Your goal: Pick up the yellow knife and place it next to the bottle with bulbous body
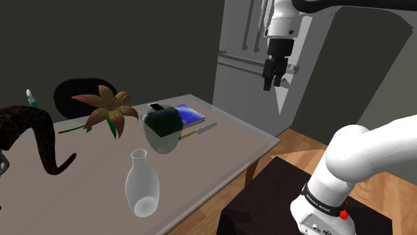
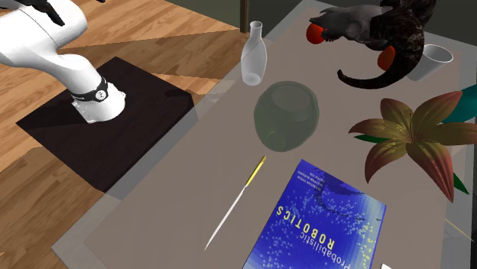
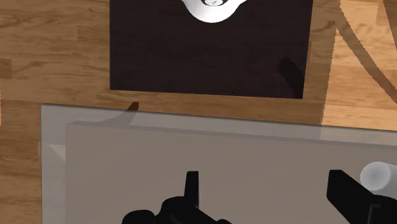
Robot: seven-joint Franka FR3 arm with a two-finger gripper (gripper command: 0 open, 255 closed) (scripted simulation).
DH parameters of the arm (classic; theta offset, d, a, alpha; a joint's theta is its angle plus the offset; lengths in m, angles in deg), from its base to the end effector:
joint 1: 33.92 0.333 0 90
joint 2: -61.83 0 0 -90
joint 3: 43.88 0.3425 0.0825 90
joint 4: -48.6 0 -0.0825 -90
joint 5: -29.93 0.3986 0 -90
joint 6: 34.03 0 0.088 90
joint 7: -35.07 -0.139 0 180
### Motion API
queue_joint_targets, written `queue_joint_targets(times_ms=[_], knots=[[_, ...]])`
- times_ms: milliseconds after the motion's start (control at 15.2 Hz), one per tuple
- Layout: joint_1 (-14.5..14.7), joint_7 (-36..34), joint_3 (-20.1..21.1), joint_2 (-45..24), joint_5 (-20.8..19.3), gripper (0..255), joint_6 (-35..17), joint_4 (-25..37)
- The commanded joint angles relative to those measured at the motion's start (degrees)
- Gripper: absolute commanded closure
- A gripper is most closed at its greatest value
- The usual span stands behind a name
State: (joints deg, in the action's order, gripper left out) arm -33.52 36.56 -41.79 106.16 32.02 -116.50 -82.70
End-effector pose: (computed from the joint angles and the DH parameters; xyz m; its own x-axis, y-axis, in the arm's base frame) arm 0.2897 0.0217 0.5934 0.9950 0.0617 -0.0785 0.0609 -0.9981 -0.0130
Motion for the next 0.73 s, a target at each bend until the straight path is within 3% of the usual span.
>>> queue_joint_targets(times_ms=[0, 660], knots=[[0.0, 0.0, 0.0, 0.0, 0.0, 0, 0.0, 0.0], [2.9, 23.4, -9.6, -11.1, -7.0, 0, -17.5, -5.5]])
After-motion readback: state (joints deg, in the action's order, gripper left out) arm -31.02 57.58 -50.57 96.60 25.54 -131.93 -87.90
